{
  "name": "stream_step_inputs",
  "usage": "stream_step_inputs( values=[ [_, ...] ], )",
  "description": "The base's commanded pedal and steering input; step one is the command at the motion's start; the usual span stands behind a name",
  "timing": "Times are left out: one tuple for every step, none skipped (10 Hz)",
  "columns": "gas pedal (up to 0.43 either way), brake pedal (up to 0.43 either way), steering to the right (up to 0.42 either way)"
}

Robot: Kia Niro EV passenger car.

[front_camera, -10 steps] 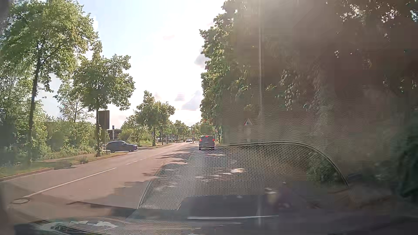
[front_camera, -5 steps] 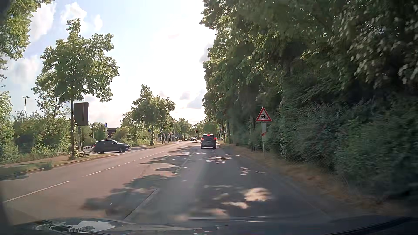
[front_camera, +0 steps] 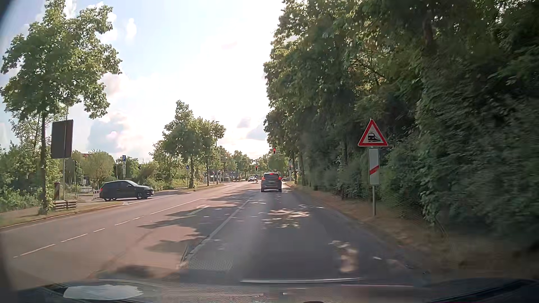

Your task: Follow the waypoints while adhering to traffic rules and regulations

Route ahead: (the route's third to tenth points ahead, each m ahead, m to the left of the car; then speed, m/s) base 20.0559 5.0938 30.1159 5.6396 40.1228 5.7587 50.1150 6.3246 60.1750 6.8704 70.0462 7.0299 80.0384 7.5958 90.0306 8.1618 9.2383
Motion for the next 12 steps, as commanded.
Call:
stream_step_inputs(
  values=[
    [0.059,0.012,-0.018],
    [0.047,0.012,-0.017],
    [0.047,0.012,-0.014],
    [0.047,0.012,-0.014],
    [0.059,0.012,-0.012],
    [0.087,0.012,-0.008],
    [0.087,0.012,-0.006],
    [0.047,0.012,-0.005],
    [0.008,0.012,-0.005],
    [0.008,0.012,-0.005],
    [0.0,0.012,-0.005],
    [0.0,0.012,-0.005]
  ],
)
